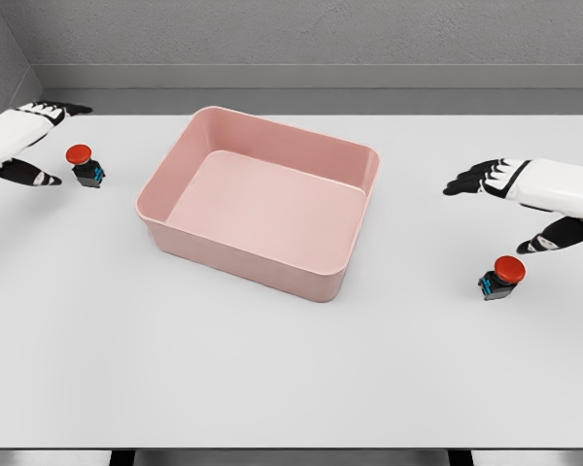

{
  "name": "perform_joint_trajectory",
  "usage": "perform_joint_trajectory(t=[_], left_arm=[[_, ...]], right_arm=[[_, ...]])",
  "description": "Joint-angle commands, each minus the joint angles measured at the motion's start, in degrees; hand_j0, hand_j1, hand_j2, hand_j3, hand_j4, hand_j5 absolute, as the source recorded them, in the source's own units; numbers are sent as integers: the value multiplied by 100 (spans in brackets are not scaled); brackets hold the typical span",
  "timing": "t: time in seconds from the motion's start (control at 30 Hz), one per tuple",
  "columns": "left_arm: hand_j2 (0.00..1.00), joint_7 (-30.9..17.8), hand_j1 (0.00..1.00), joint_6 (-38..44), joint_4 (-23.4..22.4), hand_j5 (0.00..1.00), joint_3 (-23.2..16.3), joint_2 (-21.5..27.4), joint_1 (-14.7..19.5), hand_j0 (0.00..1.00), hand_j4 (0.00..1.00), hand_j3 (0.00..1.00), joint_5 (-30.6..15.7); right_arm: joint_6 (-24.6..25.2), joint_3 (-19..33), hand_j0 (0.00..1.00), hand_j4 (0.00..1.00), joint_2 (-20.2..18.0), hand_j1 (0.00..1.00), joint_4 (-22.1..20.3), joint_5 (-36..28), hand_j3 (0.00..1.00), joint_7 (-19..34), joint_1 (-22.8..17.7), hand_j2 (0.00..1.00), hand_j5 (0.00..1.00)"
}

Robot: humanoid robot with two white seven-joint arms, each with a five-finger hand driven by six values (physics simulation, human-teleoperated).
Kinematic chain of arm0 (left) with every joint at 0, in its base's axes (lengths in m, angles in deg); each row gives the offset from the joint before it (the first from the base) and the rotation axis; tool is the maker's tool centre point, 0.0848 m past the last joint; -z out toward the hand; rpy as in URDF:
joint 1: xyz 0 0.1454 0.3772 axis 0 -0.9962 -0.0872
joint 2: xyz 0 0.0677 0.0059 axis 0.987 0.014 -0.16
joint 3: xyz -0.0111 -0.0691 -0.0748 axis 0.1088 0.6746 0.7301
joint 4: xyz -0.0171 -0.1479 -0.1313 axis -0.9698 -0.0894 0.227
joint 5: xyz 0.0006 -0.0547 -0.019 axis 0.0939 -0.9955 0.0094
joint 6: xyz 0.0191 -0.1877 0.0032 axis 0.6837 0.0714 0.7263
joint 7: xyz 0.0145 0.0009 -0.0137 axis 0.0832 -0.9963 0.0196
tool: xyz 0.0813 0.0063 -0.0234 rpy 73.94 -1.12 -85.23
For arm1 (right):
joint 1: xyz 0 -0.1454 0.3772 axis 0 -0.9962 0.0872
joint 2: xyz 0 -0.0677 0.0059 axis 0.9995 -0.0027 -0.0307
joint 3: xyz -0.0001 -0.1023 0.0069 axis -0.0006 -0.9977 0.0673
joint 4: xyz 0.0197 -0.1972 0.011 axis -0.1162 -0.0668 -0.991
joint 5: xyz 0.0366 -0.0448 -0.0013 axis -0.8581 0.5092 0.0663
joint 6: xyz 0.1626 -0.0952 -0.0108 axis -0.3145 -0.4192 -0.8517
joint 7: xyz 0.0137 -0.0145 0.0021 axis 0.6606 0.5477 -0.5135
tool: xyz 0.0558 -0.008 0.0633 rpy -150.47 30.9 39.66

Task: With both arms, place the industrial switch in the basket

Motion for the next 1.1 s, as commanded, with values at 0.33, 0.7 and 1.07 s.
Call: perform_joint_trajectory(t=[0.33,0.7,1.07], left_arm=[[100,4,100,4,-24,100,-333,-39,140,100,100,100,-28],[100,-84,100,4,-138,100,-729,-285,422,100,100,100,24],[100,-163,100,4,-613,100,-843,-356,615,100,100,100,24]], right_arm=[[8,-452,100,100,2,100,643,603,100,-763,-131,100,100],[8,-936,100,100,-428,100,643,1254,100,-1977,-342,100,100],[8,-1252,100,100,-191,100,634,1262,100,-2126,-413,100,100]])
